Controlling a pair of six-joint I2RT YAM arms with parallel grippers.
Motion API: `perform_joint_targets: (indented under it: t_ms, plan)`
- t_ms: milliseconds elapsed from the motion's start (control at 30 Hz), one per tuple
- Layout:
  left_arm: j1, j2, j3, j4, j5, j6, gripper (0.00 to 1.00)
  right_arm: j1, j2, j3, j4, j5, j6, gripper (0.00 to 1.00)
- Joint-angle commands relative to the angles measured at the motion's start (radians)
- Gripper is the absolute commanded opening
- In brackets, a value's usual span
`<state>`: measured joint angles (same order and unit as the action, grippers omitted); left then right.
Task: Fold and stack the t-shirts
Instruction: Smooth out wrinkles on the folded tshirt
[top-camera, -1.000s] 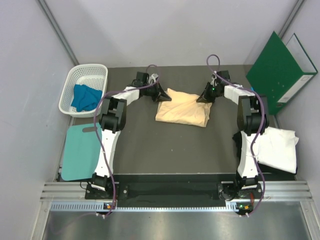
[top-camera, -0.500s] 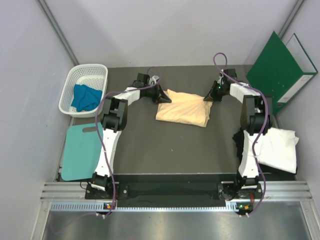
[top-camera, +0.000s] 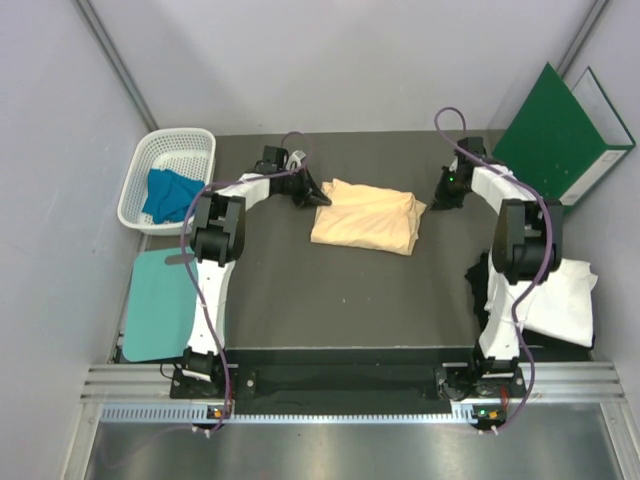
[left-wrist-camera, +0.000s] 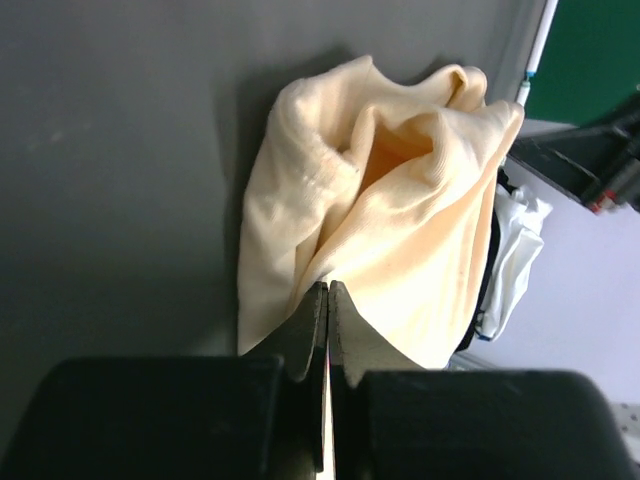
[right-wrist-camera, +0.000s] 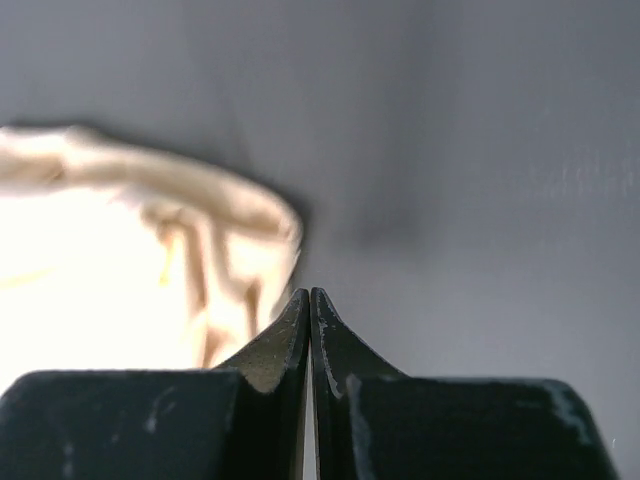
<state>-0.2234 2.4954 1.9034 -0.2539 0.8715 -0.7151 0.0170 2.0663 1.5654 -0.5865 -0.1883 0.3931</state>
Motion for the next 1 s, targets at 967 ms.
perform_joint_targets:
  t_ms: [967]
  plan:
    - [-0.037,-0.222,-0.256,-0.168,-0.132,0.198,0.00,0.173,-0.035,-0.315,0.028,-0.614,-0.034,0.00]
